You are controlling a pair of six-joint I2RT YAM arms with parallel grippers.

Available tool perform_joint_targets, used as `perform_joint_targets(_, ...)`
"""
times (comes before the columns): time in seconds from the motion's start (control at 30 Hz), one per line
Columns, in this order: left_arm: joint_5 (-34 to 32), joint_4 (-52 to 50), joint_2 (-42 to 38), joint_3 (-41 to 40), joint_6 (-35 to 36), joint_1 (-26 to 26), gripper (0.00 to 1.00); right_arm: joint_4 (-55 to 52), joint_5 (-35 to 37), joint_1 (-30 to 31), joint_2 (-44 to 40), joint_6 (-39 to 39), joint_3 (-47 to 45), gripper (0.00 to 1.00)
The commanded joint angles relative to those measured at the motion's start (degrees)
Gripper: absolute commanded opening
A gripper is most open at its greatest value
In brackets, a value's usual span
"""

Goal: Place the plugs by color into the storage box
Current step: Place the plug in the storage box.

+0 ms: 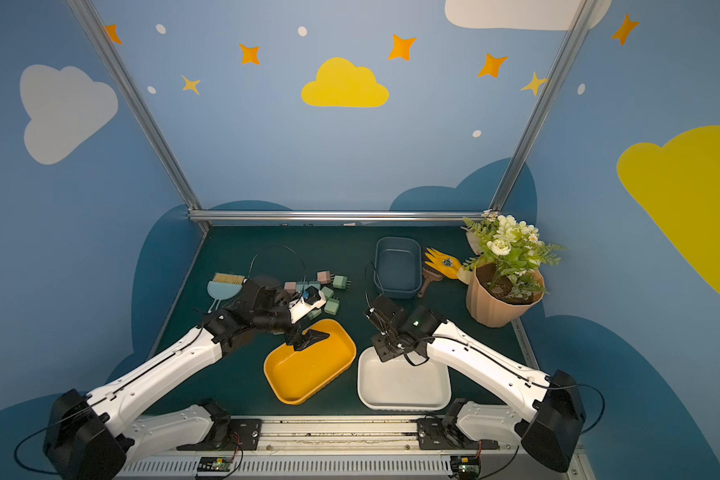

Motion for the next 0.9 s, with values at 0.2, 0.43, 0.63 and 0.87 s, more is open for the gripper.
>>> perform_joint_targets(0.2,-0.8,-4.1,2.5,2.8,6.5,-4.6,0.9,-0.7,4.8,0.1,0.9,4.6,-2.4,0.33)
perform_joint_targets(0.43,-0.8,-2.5,1.9,0.2,7.0,-4.8,0.91,-0.4,5.6,-0.2,4.6,6.7,-2.5,0.33)
perform_joint_targets(0.63,-1.5,-2.4,1.2,-1.0,7.6,-4.8,0.92,-0.5,6.7,-0.8,6.1,8.1,-3.2,0.34)
perform_joint_targets(0.87,-2.1,-2.6,-0.5,-2.6,8.5,-4.8,0.93,0.4,6.3,-2.0,6.6,9.0,-4.1,0.42)
